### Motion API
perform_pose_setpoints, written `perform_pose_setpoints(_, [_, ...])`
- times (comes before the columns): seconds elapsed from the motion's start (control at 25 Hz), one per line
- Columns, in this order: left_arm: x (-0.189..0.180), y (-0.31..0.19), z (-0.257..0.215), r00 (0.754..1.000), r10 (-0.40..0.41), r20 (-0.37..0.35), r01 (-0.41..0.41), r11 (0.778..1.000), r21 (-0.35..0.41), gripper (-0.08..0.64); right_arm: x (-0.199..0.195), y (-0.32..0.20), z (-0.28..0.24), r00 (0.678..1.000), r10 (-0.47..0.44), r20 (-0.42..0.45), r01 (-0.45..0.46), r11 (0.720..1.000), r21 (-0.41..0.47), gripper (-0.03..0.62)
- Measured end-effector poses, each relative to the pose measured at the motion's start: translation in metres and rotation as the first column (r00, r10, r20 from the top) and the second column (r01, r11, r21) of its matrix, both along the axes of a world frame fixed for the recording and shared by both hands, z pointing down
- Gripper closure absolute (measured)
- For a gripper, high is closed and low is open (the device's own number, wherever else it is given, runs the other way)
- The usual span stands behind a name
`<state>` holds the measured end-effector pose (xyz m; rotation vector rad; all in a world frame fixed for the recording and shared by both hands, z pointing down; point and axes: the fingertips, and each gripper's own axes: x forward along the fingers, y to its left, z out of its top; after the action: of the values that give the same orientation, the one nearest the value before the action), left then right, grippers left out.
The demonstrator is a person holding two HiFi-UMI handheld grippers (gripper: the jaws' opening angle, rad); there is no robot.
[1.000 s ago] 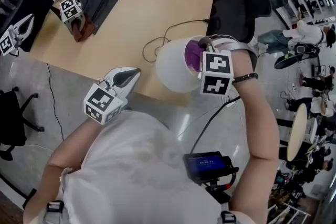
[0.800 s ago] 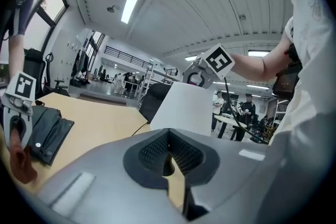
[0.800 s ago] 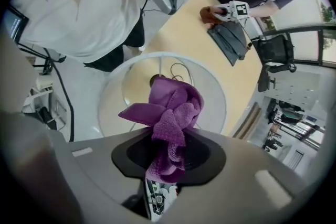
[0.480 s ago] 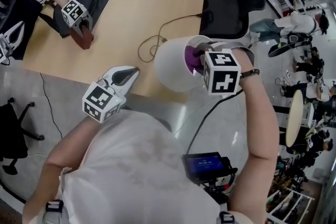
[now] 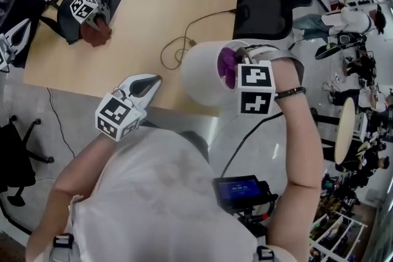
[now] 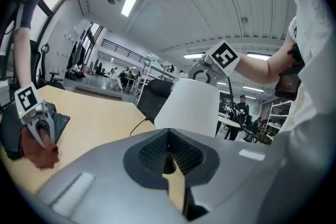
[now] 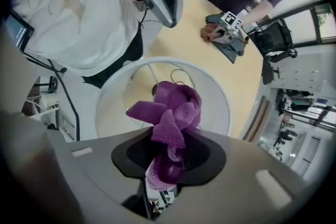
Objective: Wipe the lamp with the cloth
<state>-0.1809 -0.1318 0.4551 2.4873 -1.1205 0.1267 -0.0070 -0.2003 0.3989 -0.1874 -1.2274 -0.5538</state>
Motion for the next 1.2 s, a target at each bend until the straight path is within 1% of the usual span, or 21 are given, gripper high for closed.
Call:
perform_pose_setpoints(0.04, [-0.001,-0.001,0.0,1.0,0.0,0.001,0.0,1.0,0.002,0.558,-0.001,0.006,0.004,1.0,-0.008,-0.002,0.008,0.999,-0.032,0.461])
perform_pose_setpoints(0.08, [-0.003,-0.001,0.001,1.0,0.001,0.0,-0.001,1.0,0.003,0.558,-0.005,0.011,0.005,1.0,0.0,0.017,0.001,0.998,-0.064,0.461])
perform_pose_setpoints(0.16, [-0.015,0.003,0.002,1.0,0.006,-0.005,-0.006,1.0,-0.002,0.558,-0.023,0.023,0.002,0.992,0.064,0.104,-0.049,0.989,-0.141,0.462])
perform_pose_setpoints(0.24, [-0.034,0.005,-0.001,1.0,0.011,-0.011,-0.011,1.0,-0.014,0.558,-0.049,0.03,-0.009,0.97,0.142,0.199,-0.102,0.975,-0.199,0.462])
perform_pose_setpoints(0.32, [-0.05,-0.005,-0.01,1.0,-0.002,-0.005,0.002,1.0,-0.017,0.558,-0.067,0.012,-0.024,0.945,0.172,0.277,-0.122,0.975,-0.186,0.461])
perform_pose_setpoints(0.4, [-0.049,-0.019,-0.017,1.0,-0.001,0.009,0.001,1.0,-0.013,0.558,-0.065,-0.011,-0.036,0.923,0.179,0.341,-0.138,0.981,-0.139,0.46])
perform_pose_setpoints(0.52, [-0.023,-0.027,-0.018,0.999,0.032,0.02,-0.032,0.999,-0.005,0.558,-0.036,-0.018,-0.045,0.887,0.21,0.412,-0.182,0.978,-0.107,0.46])
perform_pose_setpoints(0.6, [-0.008,-0.028,-0.012,0.999,0.032,0.019,-0.032,0.999,-0.001,0.558,-0.023,-0.016,-0.046,0.856,0.215,0.47,-0.191,0.977,-0.099,0.46])
perform_pose_setpoints(0.68, [0.002,-0.029,-0.007,0.999,0.04,0.024,-0.04,0.999,0.003,0.558,-0.017,-0.014,-0.046,0.818,0.216,0.534,-0.202,0.976,-0.085,0.46])
perform_pose_setpoints(0.72, [0.007,-0.029,-0.008,0.998,0.051,0.03,-0.052,0.999,0.007,0.558,-0.014,-0.014,-0.048,0.793,0.219,0.569,-0.215,0.974,-0.077,0.46])
perform_pose_setpoints(0.8, [0.022,-0.028,-0.016,0.996,0.073,0.051,-0.074,0.997,0.017,0.558,-0.002,-0.012,-0.059,0.73,0.228,0.645,-0.246,0.967,-0.064,0.46])
perform_pose_setpoints(0.88, [0.043,-0.023,-0.026,0.994,0.08,0.075,-0.082,0.996,0.026,0.558,0.019,-0.008,-0.076,0.655,0.228,0.72,-0.272,0.961,-0.058,0.46])
perform_pose_setpoints(1.0, [0.066,-0.012,-0.031,0.994,0.06,0.095,-0.063,0.997,0.037,0.558,0.042,0.002,-0.095,0.542,0.209,0.814,-0.29,0.956,-0.052,0.457])
perform_pose_setpoints(1.04, [0.067,-0.009,-0.031,0.994,0.049,0.1,-0.053,0.998,0.044,0.558,0.044,0.006,-0.098,0.496,0.204,0.844,-0.294,0.954,-0.057,0.457])
perform_pose_setpoints(1.08, [0.066,-0.006,-0.033,0.994,0.036,0.105,-0.042,0.998,0.053,0.558,0.045,0.008,-0.103,0.438,0.2,0.877,-0.301,0.951,-0.067,0.457])
perform_pose_setpoints(1.12, [0.065,-0.004,-0.035,0.994,0.023,0.111,-0.03,0.998,0.061,0.558,0.046,0.01,-0.108,0.367,0.198,0.909,-0.31,0.947,-0.081,0.457])
perform_pose_setpoints(1.2, [0.067,0.002,-0.038,0.993,0.0,0.12,-0.008,0.998,0.067,0.558,0.054,0.015,-0.118,0.205,0.189,0.96,-0.332,0.936,-0.113,0.457])
